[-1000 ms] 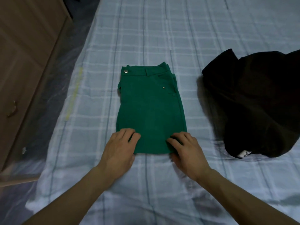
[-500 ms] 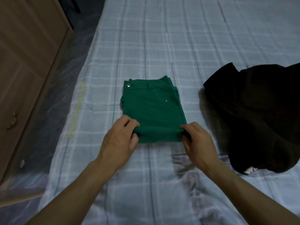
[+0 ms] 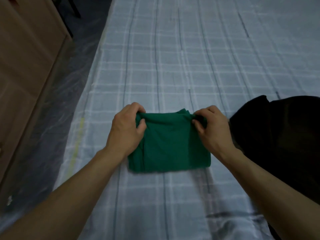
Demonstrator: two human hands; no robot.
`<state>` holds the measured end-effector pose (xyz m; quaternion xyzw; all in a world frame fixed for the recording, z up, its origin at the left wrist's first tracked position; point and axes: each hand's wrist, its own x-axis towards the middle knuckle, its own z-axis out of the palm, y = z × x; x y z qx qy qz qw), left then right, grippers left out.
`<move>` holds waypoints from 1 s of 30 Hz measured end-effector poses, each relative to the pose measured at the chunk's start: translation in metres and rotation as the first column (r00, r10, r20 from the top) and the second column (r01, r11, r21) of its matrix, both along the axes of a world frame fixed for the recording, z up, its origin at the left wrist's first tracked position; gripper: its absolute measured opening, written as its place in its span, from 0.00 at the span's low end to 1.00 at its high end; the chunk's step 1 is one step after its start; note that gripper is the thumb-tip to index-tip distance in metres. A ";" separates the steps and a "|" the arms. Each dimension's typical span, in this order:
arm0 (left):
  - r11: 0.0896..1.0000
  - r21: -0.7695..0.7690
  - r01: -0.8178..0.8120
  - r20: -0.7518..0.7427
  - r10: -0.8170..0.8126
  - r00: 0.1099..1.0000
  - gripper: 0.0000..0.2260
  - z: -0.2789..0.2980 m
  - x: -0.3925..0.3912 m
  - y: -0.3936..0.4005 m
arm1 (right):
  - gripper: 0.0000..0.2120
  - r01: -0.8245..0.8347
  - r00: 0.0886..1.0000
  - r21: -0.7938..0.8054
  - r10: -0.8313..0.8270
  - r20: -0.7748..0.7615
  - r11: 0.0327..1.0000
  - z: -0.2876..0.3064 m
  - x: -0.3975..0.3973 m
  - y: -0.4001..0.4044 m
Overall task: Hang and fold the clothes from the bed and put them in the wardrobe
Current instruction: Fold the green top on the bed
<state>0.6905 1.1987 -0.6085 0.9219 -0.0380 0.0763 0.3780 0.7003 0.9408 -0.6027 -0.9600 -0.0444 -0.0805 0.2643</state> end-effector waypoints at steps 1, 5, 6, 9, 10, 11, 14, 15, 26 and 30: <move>1.000 -0.004 0.003 -0.030 -0.003 1.000 0.08 -0.004 0.010 0.001 | 0.06 0.004 1.000 -0.007 -0.005 -0.030 1.000 -0.004 0.008 0.001; 0.995 0.097 -0.030 -0.137 0.043 0.990 0.09 -0.019 0.030 -0.001 | 0.10 0.054 0.984 -0.066 -0.065 -0.166 0.996 -0.024 0.031 0.008; 0.983 0.174 -0.052 -0.108 0.072 0.992 0.10 -0.020 0.028 -0.002 | 0.14 0.066 0.984 -0.078 -0.078 -0.161 0.995 -0.026 0.028 0.009; 0.949 0.316 0.009 0.095 -0.041 0.995 0.16 -0.019 0.004 -0.014 | 0.22 -0.079 0.997 -0.149 0.079 -0.009 0.986 -0.031 0.005 0.018; 0.927 0.368 0.080 0.104 -0.126 0.987 0.19 -0.019 -0.006 -0.022 | 0.25 -0.170 0.985 -0.181 0.173 -0.001 0.969 -0.035 -0.006 0.023; 0.886 0.434 0.166 0.050 -0.207 0.977 0.23 -0.022 -0.014 -0.030 | 0.28 -0.267 0.964 -0.209 0.263 -0.047 0.941 -0.040 -0.017 0.027; 0.704 0.599 0.381 -0.221 -0.312 0.924 0.31 -0.038 -0.028 -0.037 | 0.33 -0.455 0.886 -0.295 0.393 -0.244 0.840 -0.060 -0.036 0.026; 0.666 0.609 0.431 -0.276 -0.332 0.902 0.32 -0.046 -0.027 -0.030 | 0.33 -0.483 0.871 -0.334 0.406 -0.277 0.809 -0.066 -0.036 0.018; 0.830 0.510 0.226 -0.097 -0.206 0.974 0.32 -0.047 -0.040 0.005 | 0.30 -0.266 0.962 -0.259 0.239 -0.131 0.929 -0.060 -0.057 -0.012; 0.791 0.486 0.372 -0.010 -0.421 0.907 0.26 -0.050 -0.067 -0.009 | 0.32 -0.406 0.914 -0.253 0.388 -0.121 0.878 -0.059 -0.077 -0.009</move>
